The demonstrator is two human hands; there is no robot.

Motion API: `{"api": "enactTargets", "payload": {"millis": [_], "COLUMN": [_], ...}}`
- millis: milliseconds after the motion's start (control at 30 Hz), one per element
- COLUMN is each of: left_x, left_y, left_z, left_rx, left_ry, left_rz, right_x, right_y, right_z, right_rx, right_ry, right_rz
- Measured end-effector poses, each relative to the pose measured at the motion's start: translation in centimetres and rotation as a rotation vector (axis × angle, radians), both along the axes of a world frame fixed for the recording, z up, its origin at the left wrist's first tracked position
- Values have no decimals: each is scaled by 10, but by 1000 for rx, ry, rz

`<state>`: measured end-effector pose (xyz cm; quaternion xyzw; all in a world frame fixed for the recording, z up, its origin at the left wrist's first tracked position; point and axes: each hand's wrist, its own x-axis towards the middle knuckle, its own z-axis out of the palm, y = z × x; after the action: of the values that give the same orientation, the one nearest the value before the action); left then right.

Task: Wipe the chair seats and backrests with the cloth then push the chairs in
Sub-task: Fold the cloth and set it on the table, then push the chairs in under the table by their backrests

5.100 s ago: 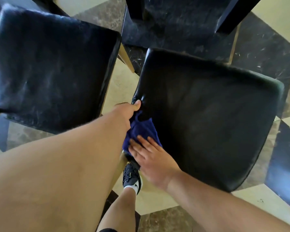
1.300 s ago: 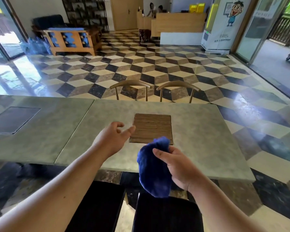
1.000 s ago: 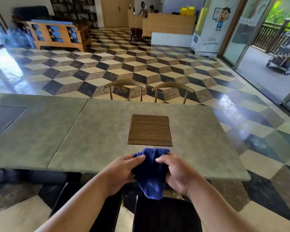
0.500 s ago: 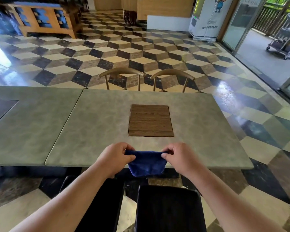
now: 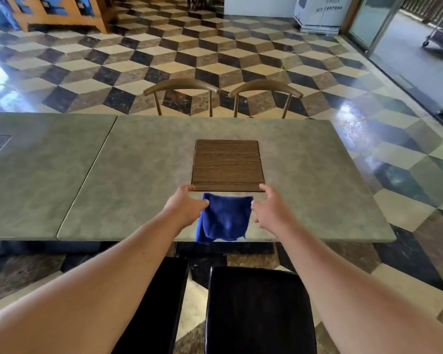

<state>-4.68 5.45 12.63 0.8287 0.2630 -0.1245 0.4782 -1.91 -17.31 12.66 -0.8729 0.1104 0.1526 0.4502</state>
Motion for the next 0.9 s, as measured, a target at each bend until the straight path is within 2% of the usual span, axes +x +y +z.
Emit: {"api": "enactTargets", "payload": {"millis": [100, 367, 467, 667, 900], "left_x": [-8, -103, -124, -133, -172], "left_y": [4, 39, 65, 115, 175], "left_z": [-13, -50, -56, -22, -2], "left_rx": [233, 619, 666, 728, 741], "left_ry": [23, 85, 67, -70, -74], "left_rz": [-160, -422, -433, -422, -438], "right_x": [-9, -77, -88, -101, -164], "right_y": [0, -11, 3, 70, 124], "right_z": [-9, -46, -53, -19, 11], "right_rx": [-223, -548, -650, -640, -630], "right_ry": [-59, -178, -243, -460, -483], "right_rz": [158, 449, 527, 593, 575]}}
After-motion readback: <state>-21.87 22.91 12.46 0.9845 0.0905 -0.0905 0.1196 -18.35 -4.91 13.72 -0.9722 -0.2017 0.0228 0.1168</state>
